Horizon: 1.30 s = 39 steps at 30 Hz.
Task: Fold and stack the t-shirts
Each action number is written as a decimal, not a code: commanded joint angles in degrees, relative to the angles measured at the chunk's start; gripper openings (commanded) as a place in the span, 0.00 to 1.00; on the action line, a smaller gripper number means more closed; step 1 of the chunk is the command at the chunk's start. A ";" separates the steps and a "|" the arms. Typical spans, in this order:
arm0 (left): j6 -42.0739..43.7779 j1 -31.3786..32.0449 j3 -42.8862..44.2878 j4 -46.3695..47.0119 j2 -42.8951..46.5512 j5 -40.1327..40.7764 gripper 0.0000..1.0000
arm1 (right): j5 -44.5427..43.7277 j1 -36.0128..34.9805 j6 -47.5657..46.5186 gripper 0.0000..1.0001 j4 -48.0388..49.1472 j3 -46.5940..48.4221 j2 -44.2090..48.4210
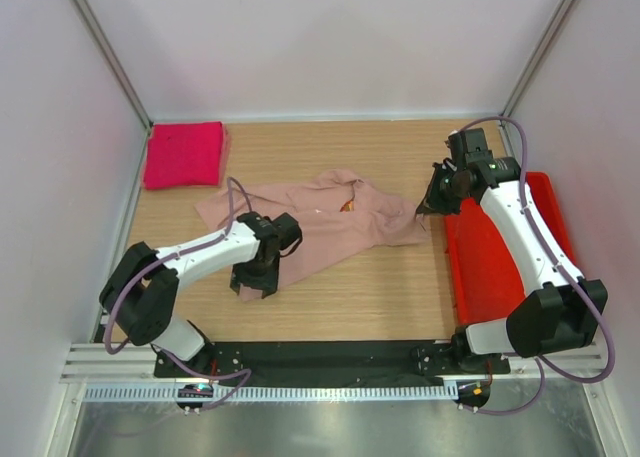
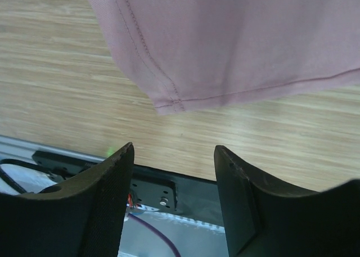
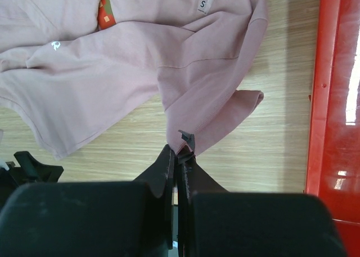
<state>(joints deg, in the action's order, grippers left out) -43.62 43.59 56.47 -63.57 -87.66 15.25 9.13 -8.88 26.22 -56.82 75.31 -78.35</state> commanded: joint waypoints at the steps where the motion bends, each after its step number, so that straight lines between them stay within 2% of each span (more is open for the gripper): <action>1: -2.79 -2.55 -2.23 6.43 2.93 -2.23 0.61 | 0.89 -0.26 -1.08 0.01 0.92 0.89 1.97; 8: -2.27 -9.40 -7.95 12.68 4.42 -7.51 0.54 | 1.07 -0.61 -1.34 0.01 0.74 0.72 1.62; 23: -3.93 -13.27 -9.27 11.98 1.96 -9.18 0.48 | 1.07 -0.78 -1.78 0.01 0.83 1.51 0.48; 27: -4.90 -13.27 -9.36 11.45 2.49 -8.83 0.49 | 1.07 -0.87 -1.70 0.01 1.09 1.25 0.39; 34: -5.78 -13.45 -10.41 12.59 -1.99 -9.09 0.50 | 1.16 -0.78 -1.70 0.01 1.18 1.59 -0.14; 39: -5.78 -15.20 -13.05 15.84 -2.34 -10.32 0.44 | 0.63 -0.87 -1.96 0.01 0.92 1.42 0.03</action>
<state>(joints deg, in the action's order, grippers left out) -48.31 29.23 46.68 -50.72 -88.33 3.97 9.65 -9.39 25.36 -56.84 75.31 -78.37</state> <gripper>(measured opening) 0.453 0.046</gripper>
